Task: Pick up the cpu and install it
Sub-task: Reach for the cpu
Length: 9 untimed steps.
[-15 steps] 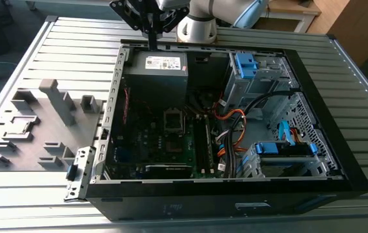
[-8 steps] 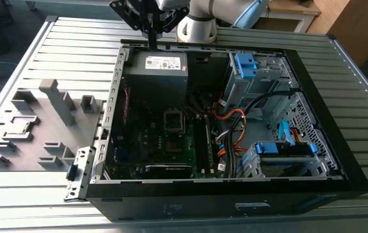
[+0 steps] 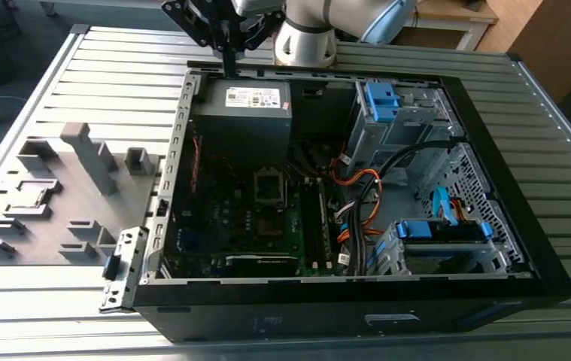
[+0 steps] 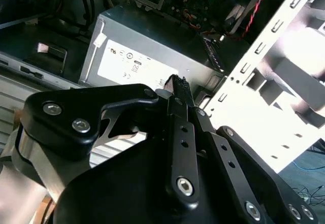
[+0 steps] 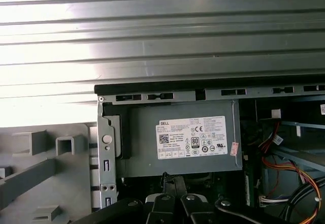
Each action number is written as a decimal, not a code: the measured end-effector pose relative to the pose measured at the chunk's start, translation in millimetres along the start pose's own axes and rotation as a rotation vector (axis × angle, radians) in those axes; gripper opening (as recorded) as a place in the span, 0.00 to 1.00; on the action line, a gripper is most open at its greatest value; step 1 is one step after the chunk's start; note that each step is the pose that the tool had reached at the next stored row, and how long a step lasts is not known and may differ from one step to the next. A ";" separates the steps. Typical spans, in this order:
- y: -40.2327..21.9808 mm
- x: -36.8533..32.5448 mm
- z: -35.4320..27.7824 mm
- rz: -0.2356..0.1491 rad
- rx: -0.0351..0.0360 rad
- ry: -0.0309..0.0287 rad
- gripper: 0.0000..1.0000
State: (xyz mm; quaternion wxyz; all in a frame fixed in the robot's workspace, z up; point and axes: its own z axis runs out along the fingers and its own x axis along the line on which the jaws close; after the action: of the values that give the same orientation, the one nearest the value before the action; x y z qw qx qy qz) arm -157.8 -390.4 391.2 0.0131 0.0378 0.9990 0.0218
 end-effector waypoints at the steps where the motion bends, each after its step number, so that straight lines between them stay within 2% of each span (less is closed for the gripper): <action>1: 0.1 1.7 0.2 0.000 0.0001 0.0001 0.11; 6: 1.6 11.3 1.5 0.000 0.0003 0.0002 0.11; 9: 2.7 20.1 2.0 0.000 0.0003 0.0001 0.11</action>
State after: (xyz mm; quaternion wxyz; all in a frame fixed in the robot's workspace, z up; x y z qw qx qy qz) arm -177.5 -386.1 388.8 0.0131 0.0379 0.9990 0.0216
